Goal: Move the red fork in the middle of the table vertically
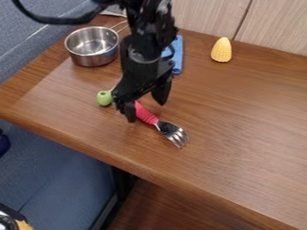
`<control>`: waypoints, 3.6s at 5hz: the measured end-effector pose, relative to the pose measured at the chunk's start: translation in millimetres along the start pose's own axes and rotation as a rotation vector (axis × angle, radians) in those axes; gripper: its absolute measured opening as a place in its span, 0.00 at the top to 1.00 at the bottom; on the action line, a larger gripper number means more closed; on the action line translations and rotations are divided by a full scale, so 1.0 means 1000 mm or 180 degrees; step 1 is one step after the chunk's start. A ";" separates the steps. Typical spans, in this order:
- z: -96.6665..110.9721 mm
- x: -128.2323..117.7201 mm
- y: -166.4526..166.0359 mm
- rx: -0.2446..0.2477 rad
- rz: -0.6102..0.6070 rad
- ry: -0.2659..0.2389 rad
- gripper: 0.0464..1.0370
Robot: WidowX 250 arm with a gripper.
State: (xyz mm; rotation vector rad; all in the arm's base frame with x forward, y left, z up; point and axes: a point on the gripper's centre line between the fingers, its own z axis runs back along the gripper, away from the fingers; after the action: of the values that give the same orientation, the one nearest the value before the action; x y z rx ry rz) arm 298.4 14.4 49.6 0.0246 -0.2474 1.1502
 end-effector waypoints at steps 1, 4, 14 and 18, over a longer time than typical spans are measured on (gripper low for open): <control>-0.006 0.000 0.004 -0.0001 0.0056 0.0028 0.04; -0.008 0.002 0.003 0.0044 -0.0010 0.0006 0.66; 0.022 -0.017 -0.101 -0.1044 -0.3344 0.0492 0.70; -0.008 -0.033 -0.103 -0.0929 -0.3803 0.0556 0.70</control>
State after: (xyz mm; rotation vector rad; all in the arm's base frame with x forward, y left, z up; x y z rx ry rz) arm 380.2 -56.0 46.4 -0.1673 -0.1898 -0.0789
